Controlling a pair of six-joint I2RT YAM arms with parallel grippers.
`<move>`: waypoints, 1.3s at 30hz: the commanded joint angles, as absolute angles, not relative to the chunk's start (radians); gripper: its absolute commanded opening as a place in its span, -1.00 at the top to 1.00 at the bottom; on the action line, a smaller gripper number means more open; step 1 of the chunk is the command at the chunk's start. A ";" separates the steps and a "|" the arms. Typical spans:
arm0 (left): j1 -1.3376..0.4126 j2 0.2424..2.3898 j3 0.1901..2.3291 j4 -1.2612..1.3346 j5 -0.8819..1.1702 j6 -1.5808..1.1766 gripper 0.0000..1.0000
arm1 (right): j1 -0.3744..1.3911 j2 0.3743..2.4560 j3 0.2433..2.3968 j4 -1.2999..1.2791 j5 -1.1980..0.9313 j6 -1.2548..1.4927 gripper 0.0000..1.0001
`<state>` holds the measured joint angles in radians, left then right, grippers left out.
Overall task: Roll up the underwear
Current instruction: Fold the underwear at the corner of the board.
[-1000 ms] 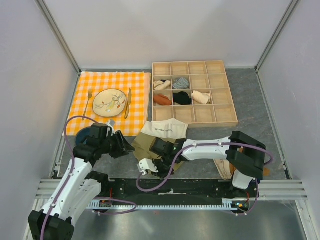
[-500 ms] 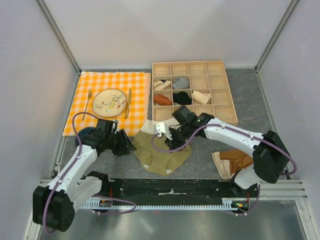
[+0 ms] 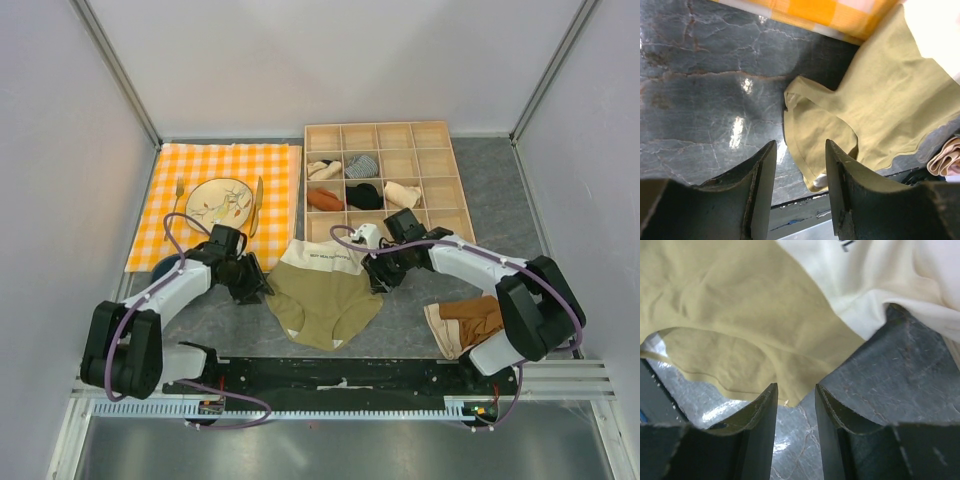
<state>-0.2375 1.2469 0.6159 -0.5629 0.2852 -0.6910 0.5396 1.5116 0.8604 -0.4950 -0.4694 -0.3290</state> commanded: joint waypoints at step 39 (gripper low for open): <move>-0.239 1.025 0.459 -0.523 0.342 -0.854 0.97 | 0.526 1.559 0.992 -0.811 -0.442 -0.480 0.98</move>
<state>-0.2379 1.0489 0.4896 -0.4934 0.3187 -0.7895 0.5278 1.5867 0.9428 -0.6601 -0.4187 -0.4023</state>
